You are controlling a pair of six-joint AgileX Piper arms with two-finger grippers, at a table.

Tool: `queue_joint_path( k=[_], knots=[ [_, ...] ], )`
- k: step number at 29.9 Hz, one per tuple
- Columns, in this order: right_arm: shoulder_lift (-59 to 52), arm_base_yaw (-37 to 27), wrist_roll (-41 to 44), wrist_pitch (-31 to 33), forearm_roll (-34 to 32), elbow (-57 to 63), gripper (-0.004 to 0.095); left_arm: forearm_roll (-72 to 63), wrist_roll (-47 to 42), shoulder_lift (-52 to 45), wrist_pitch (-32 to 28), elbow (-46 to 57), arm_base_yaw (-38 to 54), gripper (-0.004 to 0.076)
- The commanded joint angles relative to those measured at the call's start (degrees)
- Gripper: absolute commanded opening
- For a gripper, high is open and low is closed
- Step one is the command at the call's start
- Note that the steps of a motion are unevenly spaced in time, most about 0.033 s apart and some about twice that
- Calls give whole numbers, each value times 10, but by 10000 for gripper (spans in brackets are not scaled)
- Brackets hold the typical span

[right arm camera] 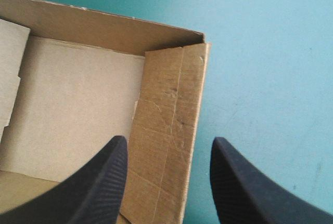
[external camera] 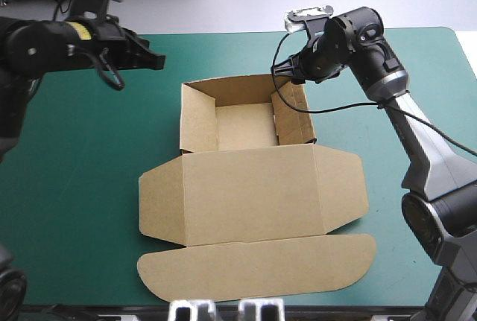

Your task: Fold the box

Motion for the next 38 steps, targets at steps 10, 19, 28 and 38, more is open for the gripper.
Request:
queue_joint_path(
  k=[10, 19, 28, 38],
  knots=[
    [-6, -82, -73, 1, 135, 73, 457, 45, 18, -334, 2, 280, -2, -10],
    [51, -80, -118, 1, 176, 73, 450, 45, -15, -532, -11, 545, -2, -10],
    [83, -80, -108, 1, 204, 73, -25, 51, -89, -691, -63, 729, -2, -10],
    [-1, -87, -97, 2, 59, 73, -1, 57, -89, -732, -34, 775, -2, -10]
  ],
)
